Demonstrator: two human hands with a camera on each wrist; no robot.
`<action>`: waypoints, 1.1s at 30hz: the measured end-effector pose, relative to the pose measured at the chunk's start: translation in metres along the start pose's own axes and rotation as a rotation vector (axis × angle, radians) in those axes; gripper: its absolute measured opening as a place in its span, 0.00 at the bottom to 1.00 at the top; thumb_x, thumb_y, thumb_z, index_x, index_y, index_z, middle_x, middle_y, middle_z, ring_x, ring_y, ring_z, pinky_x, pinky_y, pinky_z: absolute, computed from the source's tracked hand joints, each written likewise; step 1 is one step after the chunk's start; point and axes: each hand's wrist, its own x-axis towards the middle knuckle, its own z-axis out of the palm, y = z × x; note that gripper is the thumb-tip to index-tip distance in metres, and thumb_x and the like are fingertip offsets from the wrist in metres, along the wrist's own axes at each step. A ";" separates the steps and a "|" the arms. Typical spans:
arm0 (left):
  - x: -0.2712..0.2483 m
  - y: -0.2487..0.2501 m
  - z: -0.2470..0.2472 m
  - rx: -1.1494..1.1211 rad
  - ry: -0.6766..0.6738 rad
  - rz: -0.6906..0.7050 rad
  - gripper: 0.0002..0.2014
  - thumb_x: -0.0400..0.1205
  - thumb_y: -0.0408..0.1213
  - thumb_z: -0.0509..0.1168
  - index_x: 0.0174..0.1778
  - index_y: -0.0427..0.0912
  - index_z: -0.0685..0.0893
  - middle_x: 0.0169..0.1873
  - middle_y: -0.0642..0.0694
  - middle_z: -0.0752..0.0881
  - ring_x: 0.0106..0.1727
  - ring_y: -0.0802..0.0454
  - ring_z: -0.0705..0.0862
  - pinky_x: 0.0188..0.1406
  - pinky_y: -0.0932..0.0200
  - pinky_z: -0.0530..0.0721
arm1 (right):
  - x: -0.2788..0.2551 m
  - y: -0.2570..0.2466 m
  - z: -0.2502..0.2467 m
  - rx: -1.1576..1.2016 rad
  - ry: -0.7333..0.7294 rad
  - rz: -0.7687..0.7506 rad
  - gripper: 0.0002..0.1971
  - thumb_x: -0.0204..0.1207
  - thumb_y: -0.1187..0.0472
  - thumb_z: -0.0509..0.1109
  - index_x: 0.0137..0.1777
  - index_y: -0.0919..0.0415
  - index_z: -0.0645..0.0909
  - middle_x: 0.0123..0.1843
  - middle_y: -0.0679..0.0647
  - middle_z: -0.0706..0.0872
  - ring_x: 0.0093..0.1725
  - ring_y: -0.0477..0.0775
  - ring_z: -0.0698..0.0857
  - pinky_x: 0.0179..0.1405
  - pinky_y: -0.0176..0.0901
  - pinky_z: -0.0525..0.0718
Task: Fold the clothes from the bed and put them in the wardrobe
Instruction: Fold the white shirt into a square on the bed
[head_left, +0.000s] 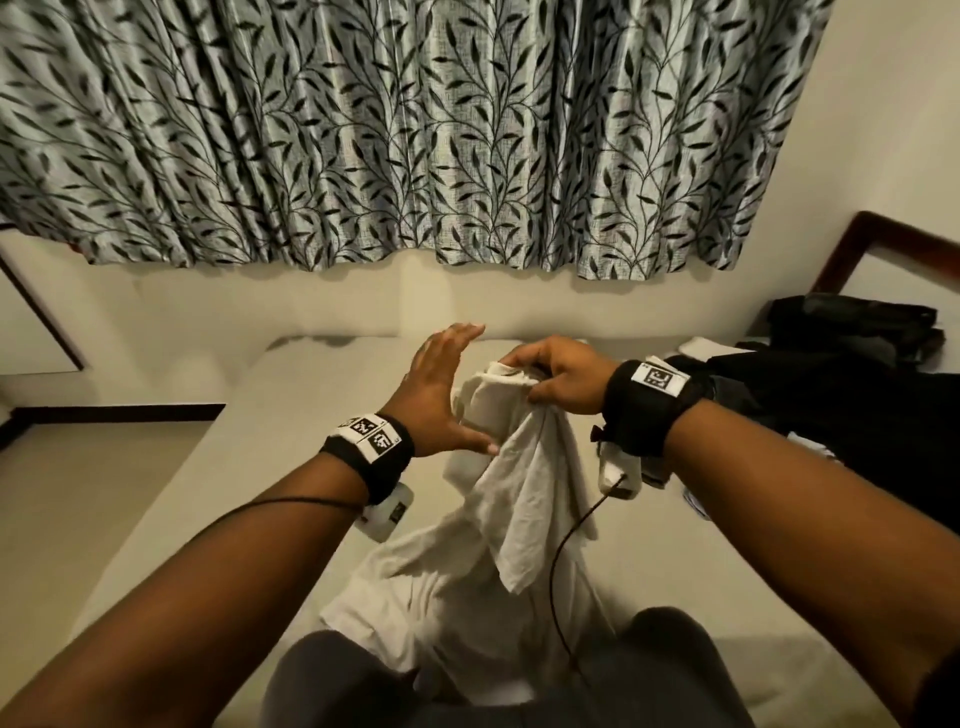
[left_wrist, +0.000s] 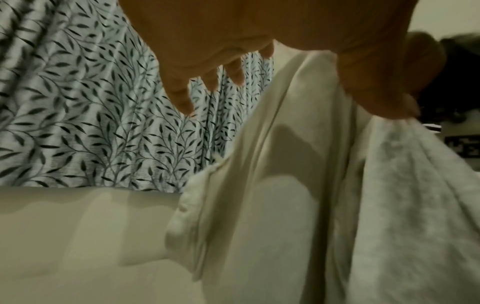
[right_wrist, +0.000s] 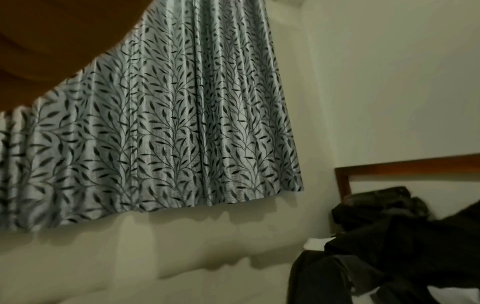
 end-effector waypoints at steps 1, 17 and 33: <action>0.005 0.005 -0.002 0.024 -0.073 0.015 0.71 0.52 0.68 0.83 0.88 0.60 0.51 0.86 0.52 0.58 0.88 0.47 0.56 0.86 0.51 0.55 | -0.003 -0.010 -0.008 0.087 -0.038 -0.028 0.29 0.69 0.85 0.68 0.64 0.57 0.86 0.54 0.42 0.90 0.53 0.41 0.87 0.58 0.36 0.82; 0.076 0.078 -0.170 -0.265 0.175 -0.115 0.17 0.77 0.51 0.69 0.55 0.44 0.87 0.35 0.56 0.87 0.37 0.55 0.84 0.44 0.54 0.86 | -0.072 -0.021 -0.138 -0.525 0.162 0.193 0.36 0.69 0.66 0.79 0.75 0.46 0.71 0.64 0.53 0.83 0.59 0.57 0.82 0.61 0.51 0.82; 0.069 0.190 -0.269 0.669 0.500 0.225 0.35 0.67 0.72 0.65 0.46 0.39 0.85 0.42 0.33 0.87 0.46 0.32 0.87 0.45 0.43 0.83 | -0.073 -0.004 -0.051 0.317 0.461 -0.013 0.20 0.71 0.72 0.81 0.56 0.53 0.80 0.38 0.55 0.90 0.39 0.53 0.87 0.46 0.52 0.88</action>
